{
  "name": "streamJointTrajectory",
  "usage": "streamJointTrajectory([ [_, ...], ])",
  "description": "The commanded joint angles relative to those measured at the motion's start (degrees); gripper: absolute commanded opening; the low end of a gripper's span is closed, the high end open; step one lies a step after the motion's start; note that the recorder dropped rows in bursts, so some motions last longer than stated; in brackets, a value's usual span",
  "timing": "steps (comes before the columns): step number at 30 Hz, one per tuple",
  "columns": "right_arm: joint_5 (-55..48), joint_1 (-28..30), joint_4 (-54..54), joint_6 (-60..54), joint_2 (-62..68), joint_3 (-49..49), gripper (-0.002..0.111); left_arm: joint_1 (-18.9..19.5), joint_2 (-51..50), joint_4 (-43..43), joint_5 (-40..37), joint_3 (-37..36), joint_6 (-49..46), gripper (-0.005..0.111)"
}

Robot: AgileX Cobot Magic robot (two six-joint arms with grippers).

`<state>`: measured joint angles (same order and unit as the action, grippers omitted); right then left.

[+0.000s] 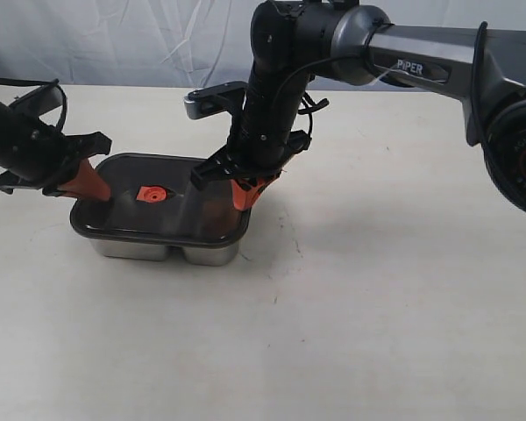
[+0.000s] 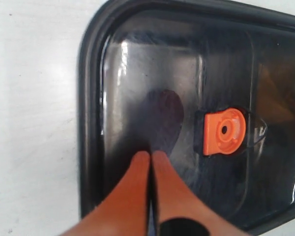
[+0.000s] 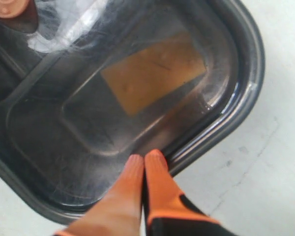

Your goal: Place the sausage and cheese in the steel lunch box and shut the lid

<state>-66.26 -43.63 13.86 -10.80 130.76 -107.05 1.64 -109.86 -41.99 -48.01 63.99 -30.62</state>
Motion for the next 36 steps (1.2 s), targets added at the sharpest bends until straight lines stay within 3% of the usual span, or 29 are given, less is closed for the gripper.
streamJointTrajectory([
  [1, 0.03, -0.37, 0.61, -0.29, 3.75, 1.63, -0.001, -0.12, -4.80, 11.48, 3.17, -2.24, 0.53, 0.000],
  [25, -1.07, -0.37, 1.28, -0.29, 3.63, 1.63, -0.001, -0.12, -4.56, 12.12, 2.32, -1.57, 2.10, 0.000],
  [36, 5.15, -0.37, -0.70, -0.29, -3.52, 1.63, -0.001, -0.12, 6.06, 11.28, 1.72, 0.80, 0.63, 0.000],
])
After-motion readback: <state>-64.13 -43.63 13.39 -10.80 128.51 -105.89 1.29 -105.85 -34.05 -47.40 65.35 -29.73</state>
